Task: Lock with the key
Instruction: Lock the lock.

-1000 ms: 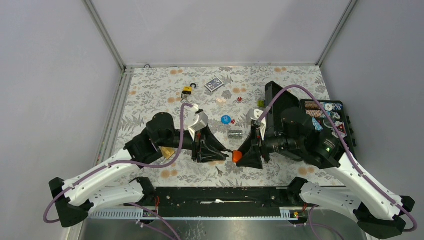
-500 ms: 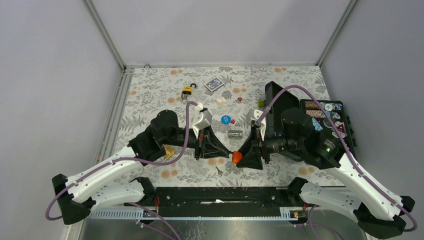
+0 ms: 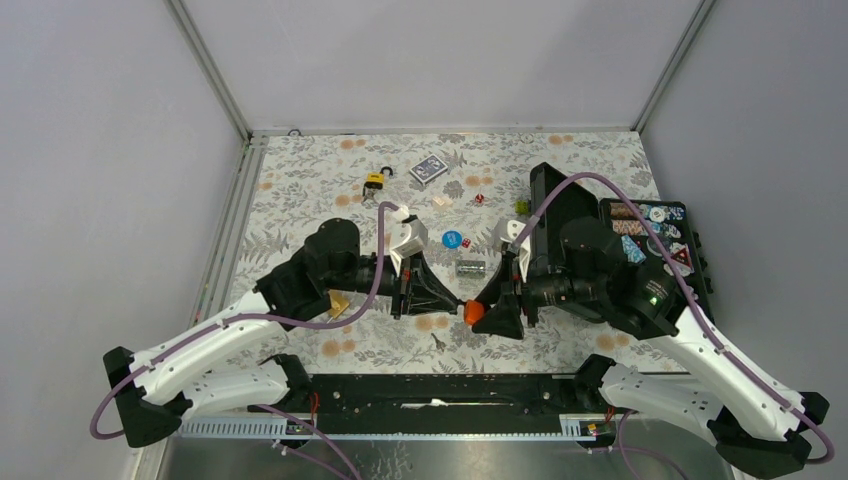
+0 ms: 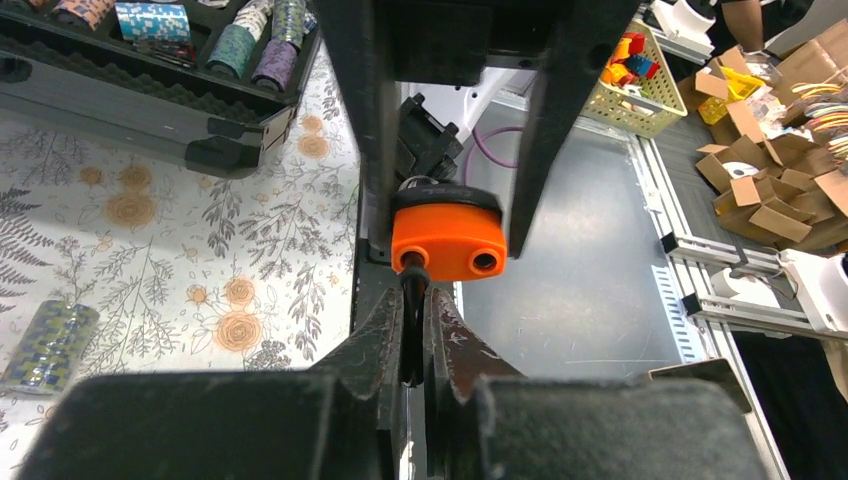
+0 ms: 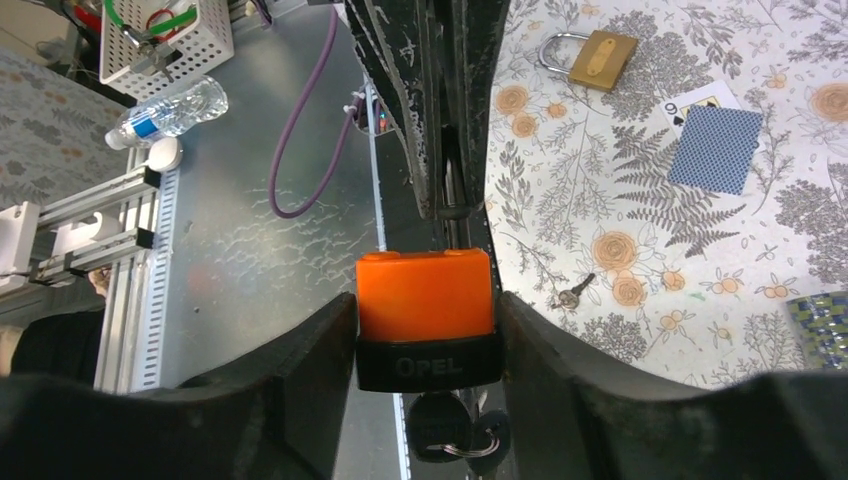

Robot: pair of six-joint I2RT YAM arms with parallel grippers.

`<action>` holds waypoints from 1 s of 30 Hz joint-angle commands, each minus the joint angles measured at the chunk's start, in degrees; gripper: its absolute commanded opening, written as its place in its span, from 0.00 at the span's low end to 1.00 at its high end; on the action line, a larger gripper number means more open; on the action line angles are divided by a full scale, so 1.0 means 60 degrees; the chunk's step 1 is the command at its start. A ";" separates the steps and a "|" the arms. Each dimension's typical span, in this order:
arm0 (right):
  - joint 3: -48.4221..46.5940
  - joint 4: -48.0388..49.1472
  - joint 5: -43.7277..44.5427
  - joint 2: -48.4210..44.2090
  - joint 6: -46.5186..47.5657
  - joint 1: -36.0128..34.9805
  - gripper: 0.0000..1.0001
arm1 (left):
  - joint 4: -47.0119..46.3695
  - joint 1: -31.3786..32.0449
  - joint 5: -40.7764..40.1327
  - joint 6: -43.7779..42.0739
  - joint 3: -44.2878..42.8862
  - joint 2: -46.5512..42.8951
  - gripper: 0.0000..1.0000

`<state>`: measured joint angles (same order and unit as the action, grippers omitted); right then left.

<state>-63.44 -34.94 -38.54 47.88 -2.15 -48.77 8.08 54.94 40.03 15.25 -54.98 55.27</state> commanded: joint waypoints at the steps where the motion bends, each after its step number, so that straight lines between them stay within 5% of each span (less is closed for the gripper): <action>1: -0.0080 0.0530 0.0298 -0.0232 0.0254 -0.0032 0.70 | 0.0221 0.0043 -0.0446 -0.0285 -0.0546 -0.0108 0.00; 6: 0.0049 0.0793 0.0314 -0.0504 0.0217 -0.0038 0.88 | -0.0023 0.0043 -0.0716 -0.0243 -0.0341 -0.0289 0.00; 18: 0.0547 0.1627 0.1255 -0.1049 0.0242 -0.0030 0.86 | -0.1848 0.0047 -0.1528 -0.0402 0.0692 -0.1631 0.00; 30: 0.2877 0.7224 0.1462 -0.2117 0.0672 -0.0030 0.87 | -0.3252 0.0052 -0.1424 0.0169 0.1440 -0.2435 0.00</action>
<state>-47.83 -7.07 -30.76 35.68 0.67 -48.75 -2.44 55.09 31.44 14.74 -46.22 41.19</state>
